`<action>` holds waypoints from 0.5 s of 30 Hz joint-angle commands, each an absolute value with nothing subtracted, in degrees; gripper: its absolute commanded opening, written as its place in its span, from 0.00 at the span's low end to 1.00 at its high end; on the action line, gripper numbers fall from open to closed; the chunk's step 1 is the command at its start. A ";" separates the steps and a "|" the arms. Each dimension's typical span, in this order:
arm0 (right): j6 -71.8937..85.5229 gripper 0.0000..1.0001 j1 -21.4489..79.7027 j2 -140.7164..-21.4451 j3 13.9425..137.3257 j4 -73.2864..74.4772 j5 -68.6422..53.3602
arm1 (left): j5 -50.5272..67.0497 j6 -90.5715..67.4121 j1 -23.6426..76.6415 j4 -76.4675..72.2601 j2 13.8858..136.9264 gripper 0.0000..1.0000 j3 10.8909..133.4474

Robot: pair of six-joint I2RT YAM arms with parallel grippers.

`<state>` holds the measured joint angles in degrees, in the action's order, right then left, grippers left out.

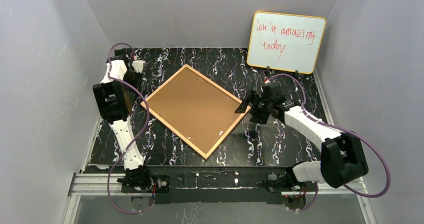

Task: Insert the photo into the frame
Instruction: Adjust the photo frame at the center of the board.

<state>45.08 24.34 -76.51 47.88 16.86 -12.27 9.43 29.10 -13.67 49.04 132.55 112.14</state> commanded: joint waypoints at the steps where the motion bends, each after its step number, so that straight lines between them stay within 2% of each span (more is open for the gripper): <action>1: 49.77 0.99 24.09 -72.63 43.08 13.13 -16.02 | 11.24 29.61 -10.84 47.90 129.76 0.20 105.14; 6: 51.08 0.99 24.09 -76.76 39.74 6.83 -18.22 | 13.28 35.02 -9.85 47.50 125.57 0.19 94.40; 15: 44.74 0.99 22.82 -94.09 52.38 6.54 -16.67 | 14.51 48.58 -8.40 52.41 114.95 0.18 76.27</action>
